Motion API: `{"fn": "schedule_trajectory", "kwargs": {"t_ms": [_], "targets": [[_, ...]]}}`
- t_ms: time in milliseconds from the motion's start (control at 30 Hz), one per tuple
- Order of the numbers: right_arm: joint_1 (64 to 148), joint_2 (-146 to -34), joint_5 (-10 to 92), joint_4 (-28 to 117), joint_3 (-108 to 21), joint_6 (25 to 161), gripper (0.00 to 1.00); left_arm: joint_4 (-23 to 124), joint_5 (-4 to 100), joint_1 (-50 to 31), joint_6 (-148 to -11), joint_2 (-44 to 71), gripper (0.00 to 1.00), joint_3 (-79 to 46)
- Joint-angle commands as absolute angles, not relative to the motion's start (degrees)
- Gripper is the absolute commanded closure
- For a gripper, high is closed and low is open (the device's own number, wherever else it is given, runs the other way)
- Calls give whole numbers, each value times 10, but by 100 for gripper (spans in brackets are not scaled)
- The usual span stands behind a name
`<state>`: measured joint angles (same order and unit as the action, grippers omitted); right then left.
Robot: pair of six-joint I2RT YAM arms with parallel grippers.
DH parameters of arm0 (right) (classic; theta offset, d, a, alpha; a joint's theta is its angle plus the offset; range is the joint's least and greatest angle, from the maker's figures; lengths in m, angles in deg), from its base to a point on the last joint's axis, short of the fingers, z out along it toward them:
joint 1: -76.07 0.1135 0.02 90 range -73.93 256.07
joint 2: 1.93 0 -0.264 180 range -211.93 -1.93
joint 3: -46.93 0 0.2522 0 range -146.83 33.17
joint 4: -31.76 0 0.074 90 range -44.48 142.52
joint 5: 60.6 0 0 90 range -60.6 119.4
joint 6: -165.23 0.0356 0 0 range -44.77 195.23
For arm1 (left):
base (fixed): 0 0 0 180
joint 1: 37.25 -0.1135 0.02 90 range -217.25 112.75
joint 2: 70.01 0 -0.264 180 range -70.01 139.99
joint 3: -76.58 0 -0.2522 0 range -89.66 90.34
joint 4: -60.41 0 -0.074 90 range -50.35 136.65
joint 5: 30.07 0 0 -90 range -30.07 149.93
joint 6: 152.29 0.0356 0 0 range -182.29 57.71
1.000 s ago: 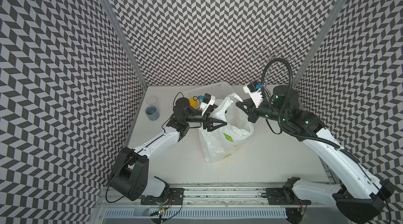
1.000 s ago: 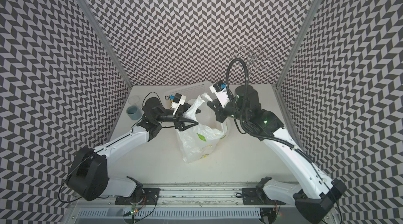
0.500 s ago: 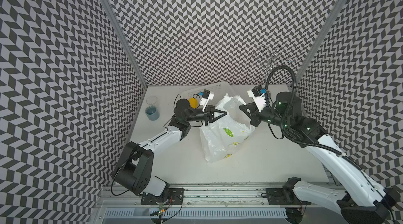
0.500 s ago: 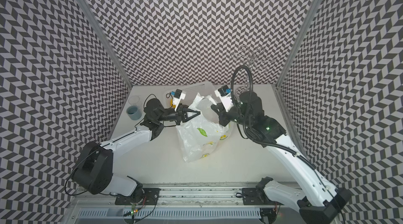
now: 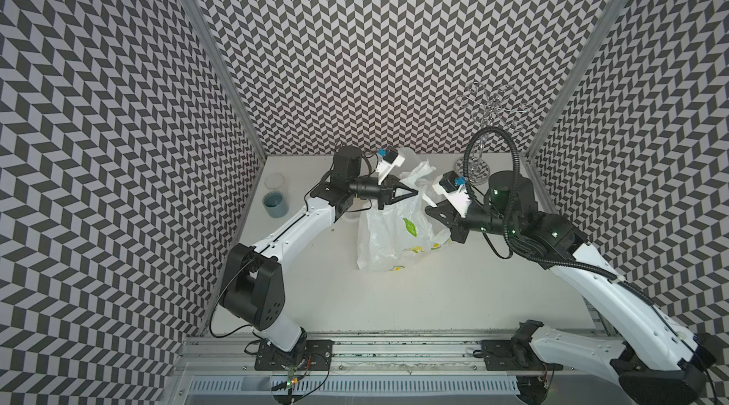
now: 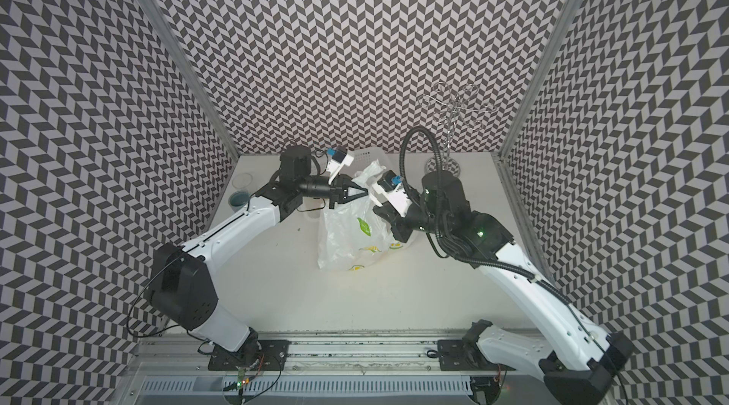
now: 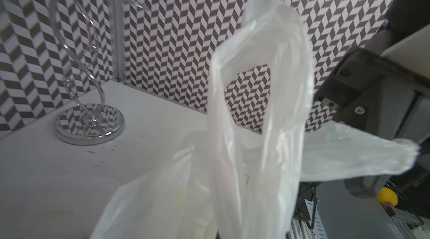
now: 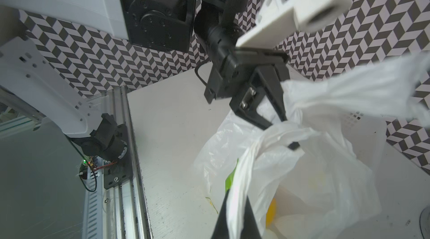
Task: Place the peach into a plastic bag & tie a knot
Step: Cross the plastic bag at the center of the board.
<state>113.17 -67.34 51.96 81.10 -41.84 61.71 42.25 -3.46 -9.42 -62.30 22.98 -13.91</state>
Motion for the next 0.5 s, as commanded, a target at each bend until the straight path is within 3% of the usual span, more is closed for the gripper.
{"fn": "schedule_trajectory", "kwargs": {"t_ms": [0, 100, 200, 367, 467], "targets": [[1136, -693, 546, 778, -457, 598, 100, 294, -45, -74, -500, 237, 100, -126], [1136, -721, 553, 781, -465, 596, 100, 299, -70, -67, -473, 226, 97, -139], [1135, -731, 569, 773, -456, 606, 100, 356, -83, -72, -490, 205, 82, -167], [1117, -724, 612, 740, -436, 636, 100, 430, -109, -83, -520, 179, 52, -201], [1112, -728, 636, 730, -434, 648, 100, 442, -120, -83, -523, 175, 27, -206]]}}
